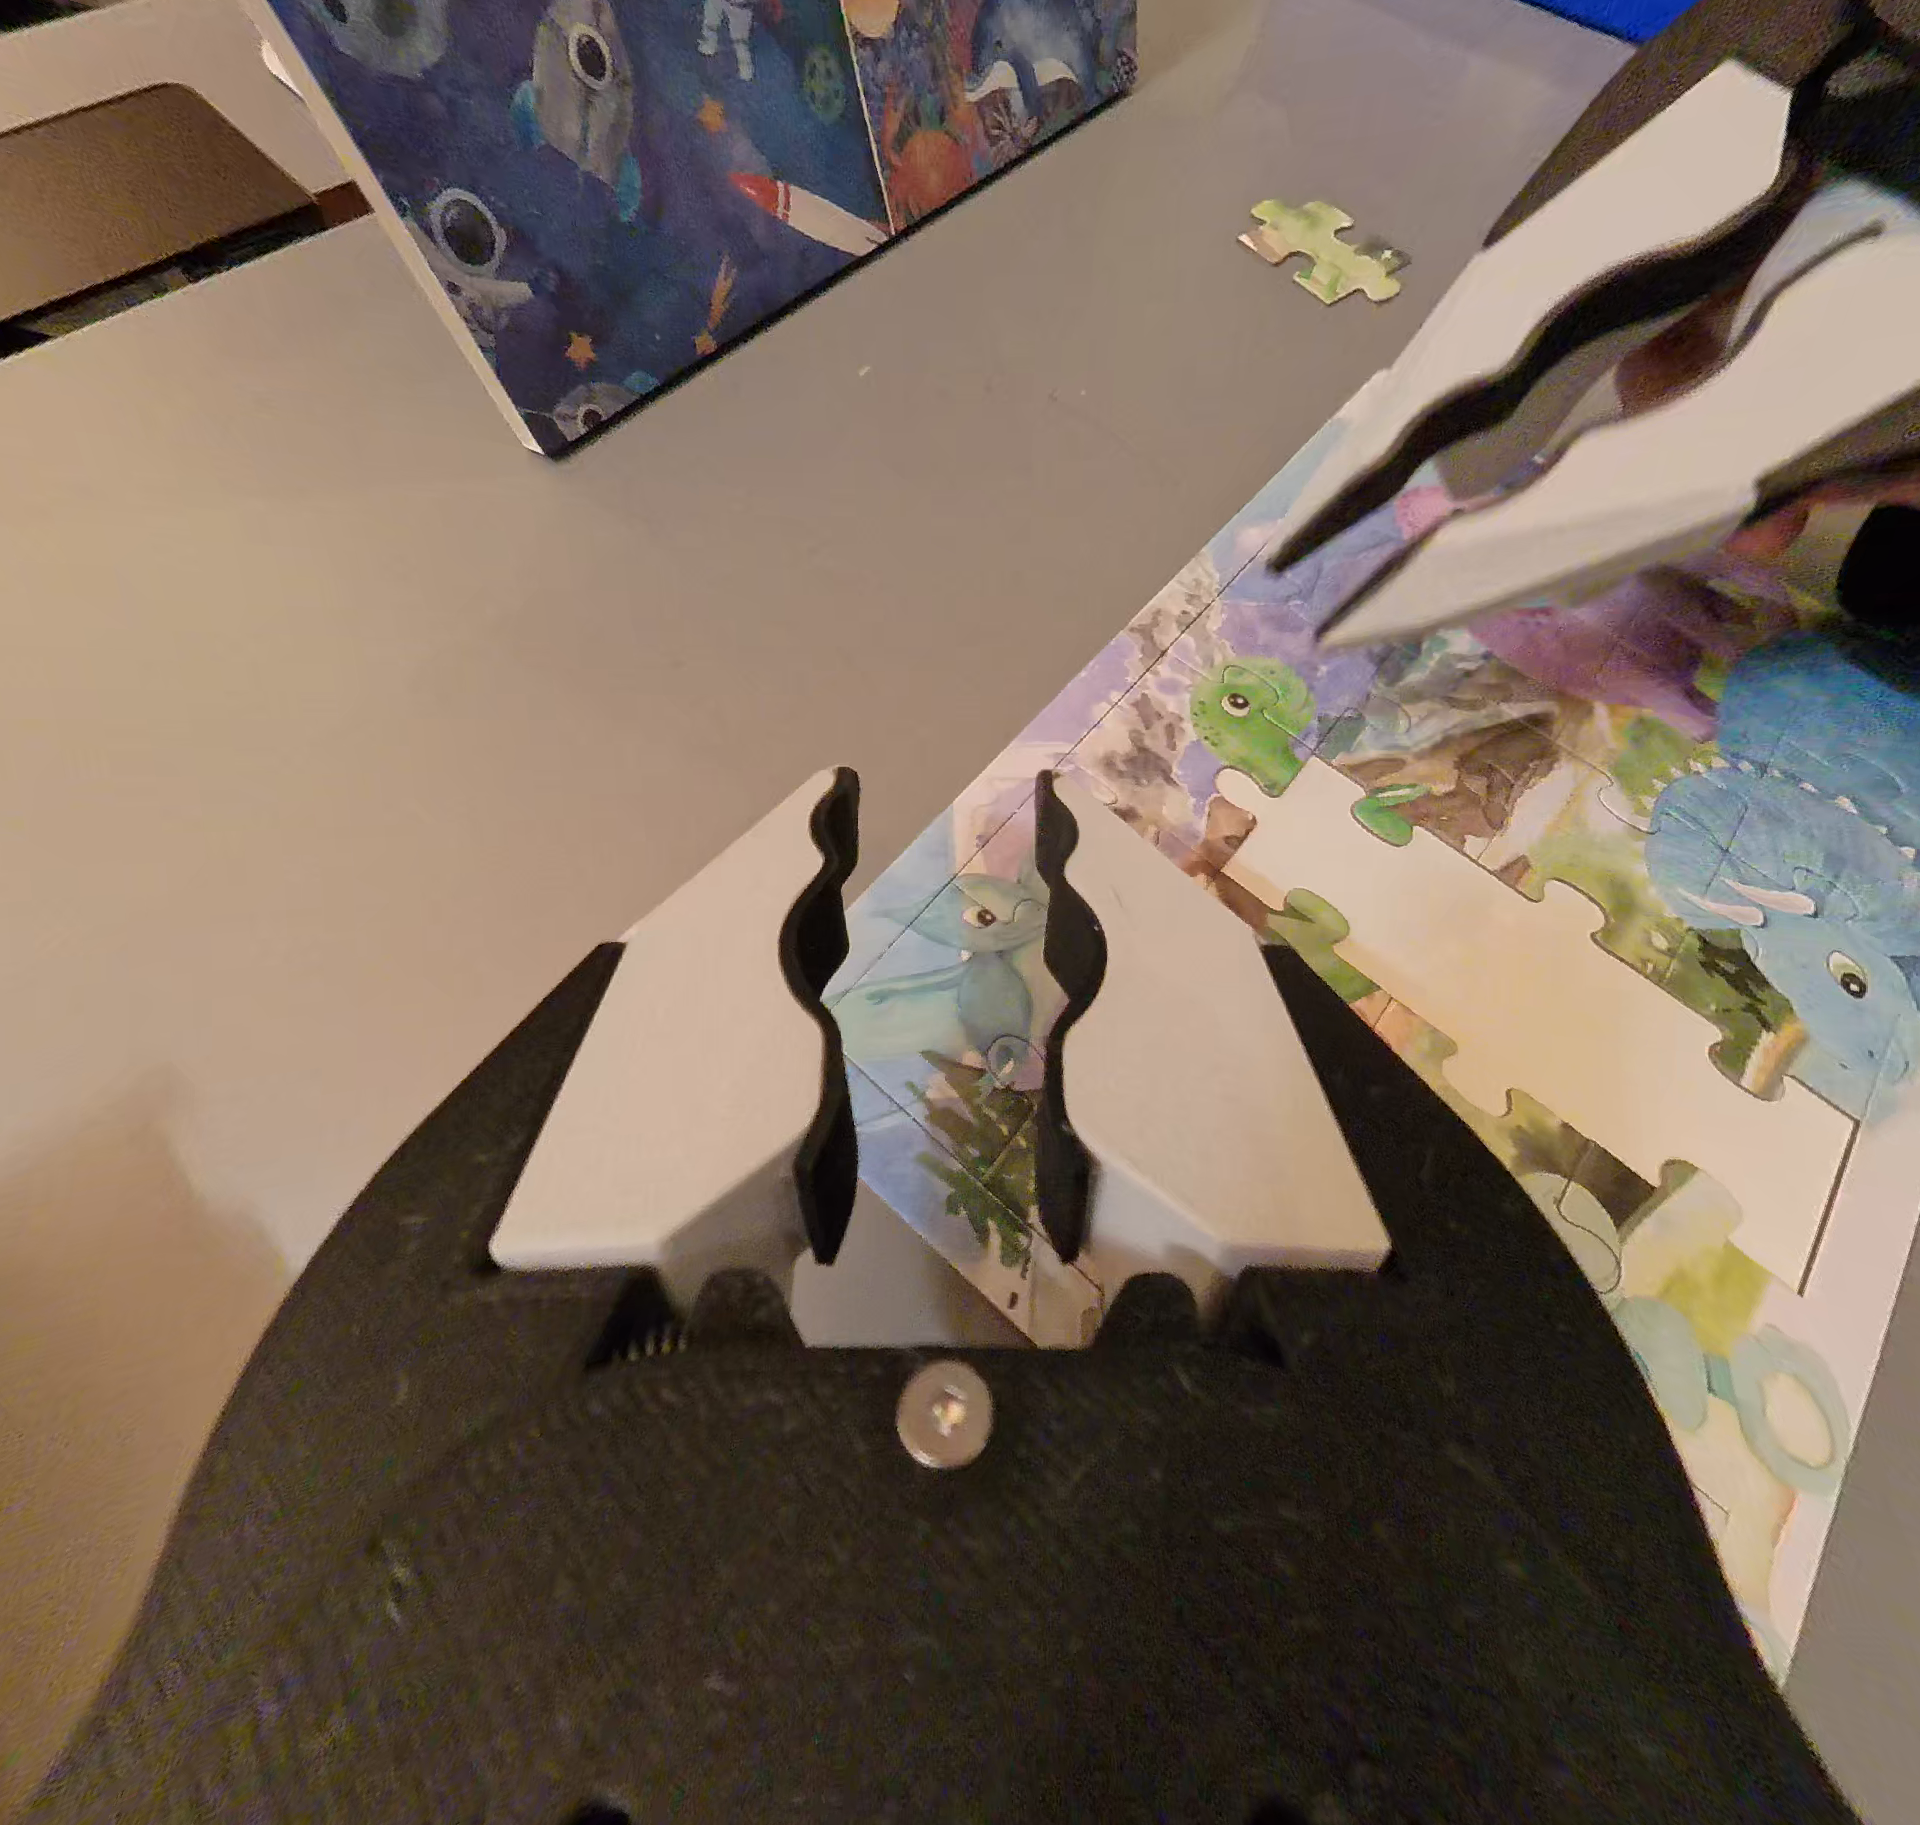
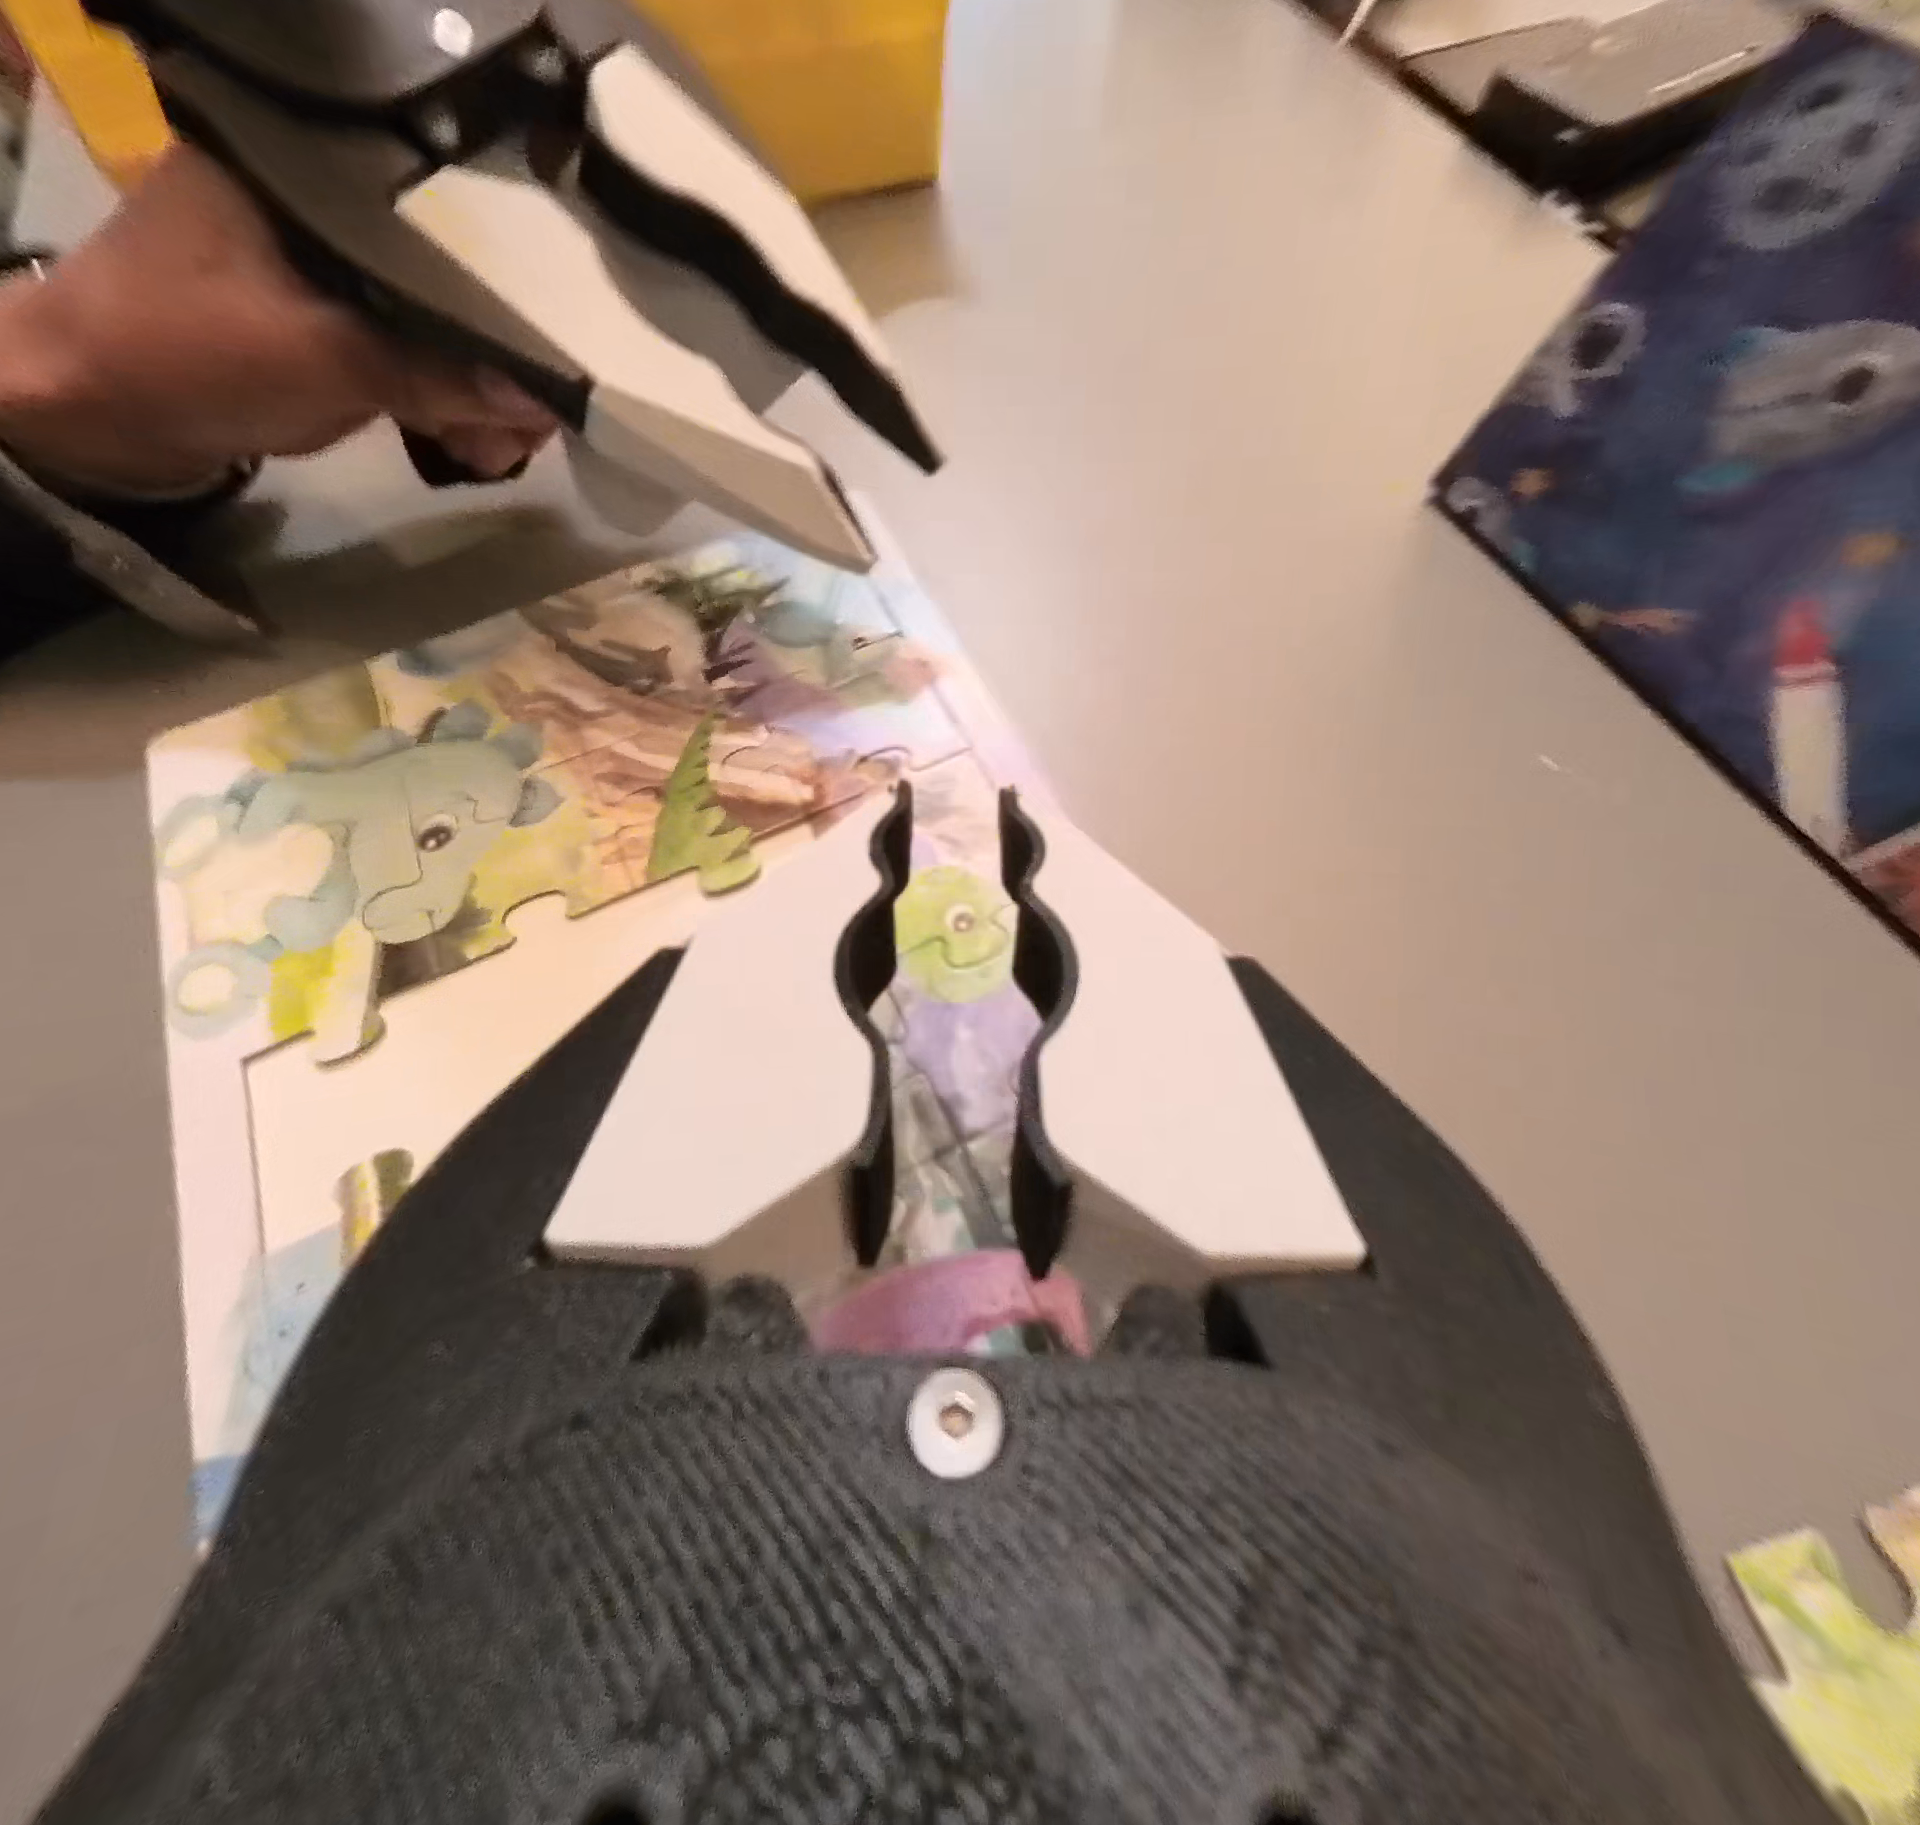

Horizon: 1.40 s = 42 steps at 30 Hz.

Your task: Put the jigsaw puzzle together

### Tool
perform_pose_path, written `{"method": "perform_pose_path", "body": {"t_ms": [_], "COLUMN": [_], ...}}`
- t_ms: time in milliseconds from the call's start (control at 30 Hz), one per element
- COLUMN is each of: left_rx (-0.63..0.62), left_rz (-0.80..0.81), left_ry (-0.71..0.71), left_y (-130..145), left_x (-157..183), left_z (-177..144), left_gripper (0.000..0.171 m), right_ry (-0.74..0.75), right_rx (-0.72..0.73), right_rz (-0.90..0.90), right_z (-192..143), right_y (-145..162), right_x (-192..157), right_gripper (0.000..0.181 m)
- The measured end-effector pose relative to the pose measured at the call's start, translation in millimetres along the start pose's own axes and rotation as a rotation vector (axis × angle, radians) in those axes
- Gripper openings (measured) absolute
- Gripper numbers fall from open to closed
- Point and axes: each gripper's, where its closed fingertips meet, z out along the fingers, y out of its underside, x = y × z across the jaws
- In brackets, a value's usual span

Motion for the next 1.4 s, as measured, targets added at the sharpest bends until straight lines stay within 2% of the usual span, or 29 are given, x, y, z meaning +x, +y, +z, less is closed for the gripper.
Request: {"method": "perform_pose_path", "body": {"t_ms": [167, 333, 533, 700, 767, 833, 967, 1167, 1400], "left_rx": [0.025, 0.082, 0.095, 0.043, 0.030, 0.025, 0.029, 0.032, 0.024], "left_rz": [-0.012, -0.026, -0.030, 0.022, 0.037, 0.043, 0.042, 0.045, 0.060], "left_ry": [-0.042, -0.162, -0.149, -0.132, -0.128, -0.119, -0.110, -0.103, -0.099], "left_y": [-3.6, -10.6, -12.0, -6.0, -4.4, -3.8, -4.2, -4.9, -3.9], "left_x": [-8.9, -30.7, -29.4, -21.4, -19.1, -17.1, -16.0, -14.3, -11.9], "left_z": [-4.6, -13.6, -14.3, -8.2, -6.6, -5.9, -6.2, -6.3, -4.9], "left_gripper": [0.029, 0.003, 0.000, 0.005, 0.007, 0.007, 0.008, 0.008, 0.009], "right_ry": [-0.025, -0.009, -0.058, -0.256, -0.255, -0.163, -0.008, 0.192, 0.415], "right_rx": [0.136, 0.086, -0.023, -0.053, -0.121, -0.205, -0.142, 0.108, 0.224], "right_rz": [0.128, 0.062, -0.106, -0.084, -0.094, -0.147, -0.121, 0.024, 0.114], "right_z": [-22.1, -13.4, 15.6, 31.9, 36.7, 41.2, 27.7, -39.6, -116.1], "right_y": [-8.4, -2.5, 7.9, 9.9, 20.1, 34.8, 20.6, -11.8, 3.6], "right_x": [20.4, 12.9, -29.7, -79.9, -82.5, -69.2, -33.7, 40.5, 107.4], "right_gripper": [0.015, 0.018, 0.015, 0.021, 0.022, 0.020, 0.019, 0.018, 0.018]}}
